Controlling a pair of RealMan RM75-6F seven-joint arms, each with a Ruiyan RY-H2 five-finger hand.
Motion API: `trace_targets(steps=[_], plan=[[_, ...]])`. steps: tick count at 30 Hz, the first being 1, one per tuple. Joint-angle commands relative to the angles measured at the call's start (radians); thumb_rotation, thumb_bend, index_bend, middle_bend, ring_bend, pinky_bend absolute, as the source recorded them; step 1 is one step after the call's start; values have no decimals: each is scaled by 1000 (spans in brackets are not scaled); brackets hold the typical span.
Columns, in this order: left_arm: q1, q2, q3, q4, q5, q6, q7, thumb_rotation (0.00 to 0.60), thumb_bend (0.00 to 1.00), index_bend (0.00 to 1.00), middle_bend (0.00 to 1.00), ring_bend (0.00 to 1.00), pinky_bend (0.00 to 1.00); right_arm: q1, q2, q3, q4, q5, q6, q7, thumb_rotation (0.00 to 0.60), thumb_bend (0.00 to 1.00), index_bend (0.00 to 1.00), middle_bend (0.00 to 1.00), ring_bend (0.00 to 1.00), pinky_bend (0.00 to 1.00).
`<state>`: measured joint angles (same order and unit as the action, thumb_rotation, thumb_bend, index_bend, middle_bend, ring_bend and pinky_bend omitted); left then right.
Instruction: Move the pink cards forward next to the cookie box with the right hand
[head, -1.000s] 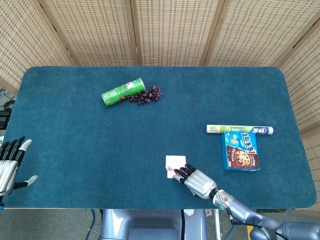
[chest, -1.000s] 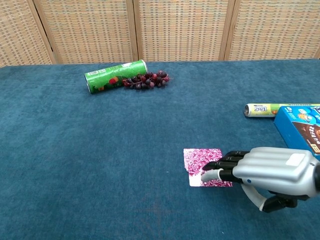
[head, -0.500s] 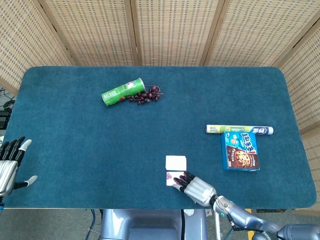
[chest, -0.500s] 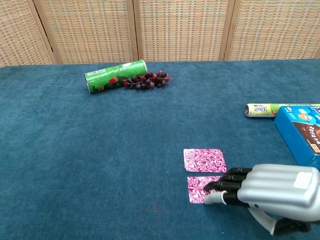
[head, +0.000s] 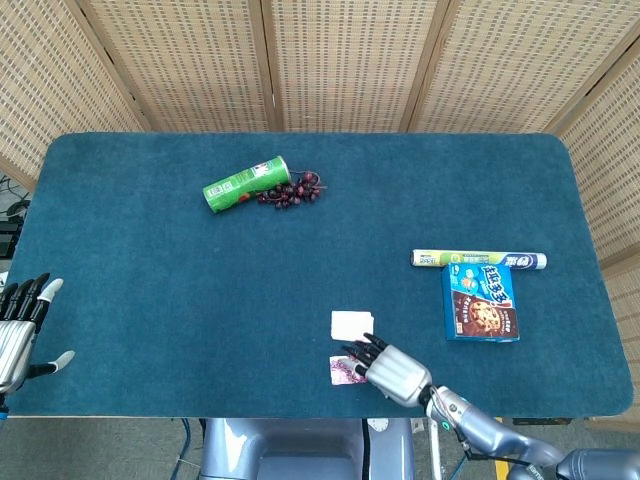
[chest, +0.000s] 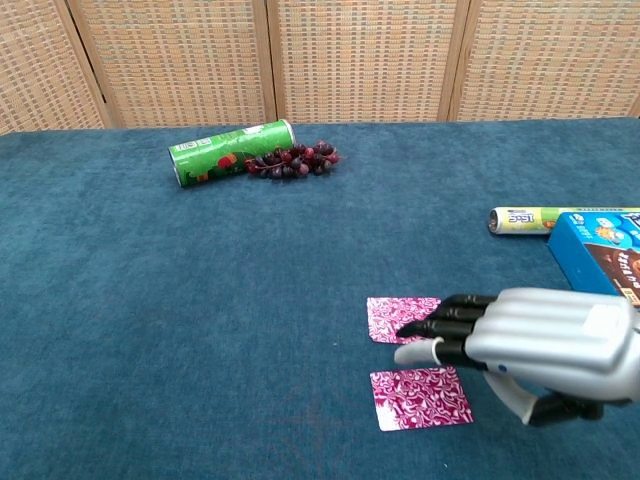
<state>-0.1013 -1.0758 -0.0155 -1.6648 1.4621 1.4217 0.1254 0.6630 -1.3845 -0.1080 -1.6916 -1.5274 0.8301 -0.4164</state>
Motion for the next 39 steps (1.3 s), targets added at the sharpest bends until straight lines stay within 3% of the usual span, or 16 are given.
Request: trace_targets(steps=[1,24,39], plan=[[0,0,0,0,-1,0,1,600,4,0,0,0,0,2,-23,30,54,16,8,30,600,1000,60,8,0,0],[-1,1,0,-1,-1,-3,-2,600,5,0,0,0,0,21,-94,65,164,161,-45,-105,600,1000,60,8,0,0],[-1,0,0,0,-1,-1,0,600,6,0,0,0,0,19,-149,83,257,225,9,-251,600,1000,60,8,0,0]])
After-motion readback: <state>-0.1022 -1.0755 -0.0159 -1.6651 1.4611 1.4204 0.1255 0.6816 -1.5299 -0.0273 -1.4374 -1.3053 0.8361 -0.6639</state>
